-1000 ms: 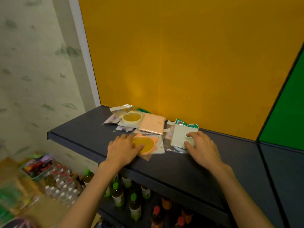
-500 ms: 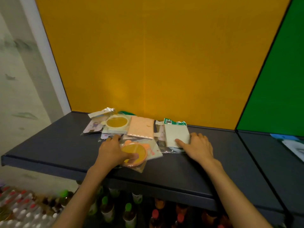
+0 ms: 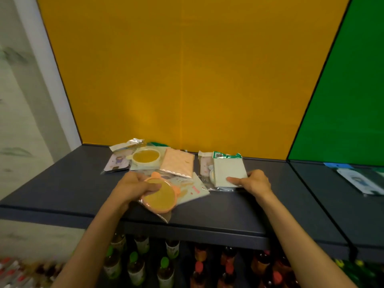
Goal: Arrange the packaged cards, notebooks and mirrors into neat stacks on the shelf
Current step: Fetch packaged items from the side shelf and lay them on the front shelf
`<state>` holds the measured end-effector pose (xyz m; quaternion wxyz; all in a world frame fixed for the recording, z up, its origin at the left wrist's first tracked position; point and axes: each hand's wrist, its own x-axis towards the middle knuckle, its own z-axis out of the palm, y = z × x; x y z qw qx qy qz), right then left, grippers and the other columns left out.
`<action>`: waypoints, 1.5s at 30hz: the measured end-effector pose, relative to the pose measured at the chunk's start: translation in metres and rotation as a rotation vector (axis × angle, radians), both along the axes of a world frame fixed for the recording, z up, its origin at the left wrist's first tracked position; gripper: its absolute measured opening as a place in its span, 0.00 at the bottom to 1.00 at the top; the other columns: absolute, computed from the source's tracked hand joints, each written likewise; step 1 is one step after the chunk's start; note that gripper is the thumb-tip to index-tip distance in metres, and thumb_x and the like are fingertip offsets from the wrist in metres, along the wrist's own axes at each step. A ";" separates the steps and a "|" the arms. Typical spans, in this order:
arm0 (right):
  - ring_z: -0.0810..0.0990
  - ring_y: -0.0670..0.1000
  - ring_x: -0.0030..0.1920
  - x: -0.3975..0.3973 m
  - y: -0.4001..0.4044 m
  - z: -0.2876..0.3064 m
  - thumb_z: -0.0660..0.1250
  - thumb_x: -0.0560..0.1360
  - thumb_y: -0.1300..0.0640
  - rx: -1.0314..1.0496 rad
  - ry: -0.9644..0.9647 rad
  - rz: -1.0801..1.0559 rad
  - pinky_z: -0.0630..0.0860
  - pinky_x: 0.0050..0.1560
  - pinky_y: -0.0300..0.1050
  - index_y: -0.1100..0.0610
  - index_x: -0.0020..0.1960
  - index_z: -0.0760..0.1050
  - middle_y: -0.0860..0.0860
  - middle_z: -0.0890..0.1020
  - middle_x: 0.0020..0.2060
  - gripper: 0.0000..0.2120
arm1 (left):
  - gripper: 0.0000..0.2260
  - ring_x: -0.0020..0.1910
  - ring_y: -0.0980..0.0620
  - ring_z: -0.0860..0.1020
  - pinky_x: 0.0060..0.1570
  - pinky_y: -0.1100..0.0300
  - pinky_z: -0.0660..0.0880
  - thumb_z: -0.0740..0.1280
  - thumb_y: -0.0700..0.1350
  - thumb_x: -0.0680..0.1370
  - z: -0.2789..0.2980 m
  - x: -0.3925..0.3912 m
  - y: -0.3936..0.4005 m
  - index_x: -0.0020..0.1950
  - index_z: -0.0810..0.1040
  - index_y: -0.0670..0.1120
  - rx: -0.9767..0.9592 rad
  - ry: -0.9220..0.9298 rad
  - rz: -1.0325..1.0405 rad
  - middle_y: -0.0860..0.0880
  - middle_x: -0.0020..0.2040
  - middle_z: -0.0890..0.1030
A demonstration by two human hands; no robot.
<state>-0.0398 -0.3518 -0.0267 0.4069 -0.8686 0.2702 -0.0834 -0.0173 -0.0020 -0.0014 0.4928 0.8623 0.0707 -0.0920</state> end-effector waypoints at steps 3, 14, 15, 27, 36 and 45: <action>0.83 0.52 0.44 -0.006 0.002 0.002 0.83 0.63 0.53 0.284 -0.102 -0.008 0.83 0.44 0.51 0.60 0.43 0.77 0.53 0.84 0.43 0.18 | 0.12 0.46 0.47 0.83 0.44 0.55 0.77 0.78 0.42 0.70 0.007 -0.005 0.010 0.50 0.82 0.41 -0.142 -0.009 0.011 0.43 0.47 0.85; 0.84 0.57 0.51 -0.011 0.012 0.000 0.73 0.72 0.66 0.712 -0.449 -0.128 0.85 0.40 0.50 0.64 0.61 0.75 0.58 0.83 0.53 0.18 | 0.12 0.48 0.41 0.83 0.46 0.50 0.78 0.75 0.42 0.73 0.035 -0.027 0.035 0.54 0.81 0.42 -0.440 -0.269 0.095 0.40 0.49 0.84; 0.84 0.56 0.52 -0.010 0.013 -0.001 0.73 0.73 0.64 0.665 -0.489 -0.155 0.84 0.46 0.53 0.62 0.61 0.76 0.56 0.84 0.53 0.18 | 0.11 0.47 0.42 0.83 0.47 0.49 0.78 0.75 0.42 0.73 0.034 -0.028 0.034 0.54 0.81 0.42 -0.461 -0.285 0.100 0.41 0.49 0.84; 0.70 0.53 0.53 -0.020 0.024 -0.017 0.67 0.76 0.57 -0.668 -0.322 0.303 0.74 0.47 0.53 0.47 0.68 0.76 0.49 0.71 0.51 0.21 | 0.13 0.50 0.44 0.83 0.42 0.54 0.78 0.75 0.44 0.73 -0.006 -0.012 0.011 0.56 0.81 0.44 -0.541 -0.189 0.082 0.43 0.51 0.84; 0.63 0.57 0.72 -0.012 0.025 -0.013 0.69 0.71 0.35 -0.351 -0.056 0.288 0.66 0.68 0.54 0.50 0.75 0.66 0.55 0.66 0.72 0.38 | 0.15 0.54 0.43 0.83 0.57 0.43 0.79 0.75 0.45 0.73 -0.015 -0.007 0.002 0.59 0.81 0.46 -0.597 -0.146 0.078 0.44 0.53 0.84; 0.79 0.54 0.48 -0.007 0.008 0.001 0.81 0.58 0.37 -0.115 0.100 -0.016 0.73 0.40 0.50 0.61 0.49 0.76 0.53 0.82 0.49 0.34 | 0.14 0.53 0.51 0.82 0.50 0.53 0.80 0.71 0.40 0.77 -0.012 -0.011 -0.011 0.62 0.79 0.43 -0.758 -0.096 0.025 0.45 0.56 0.83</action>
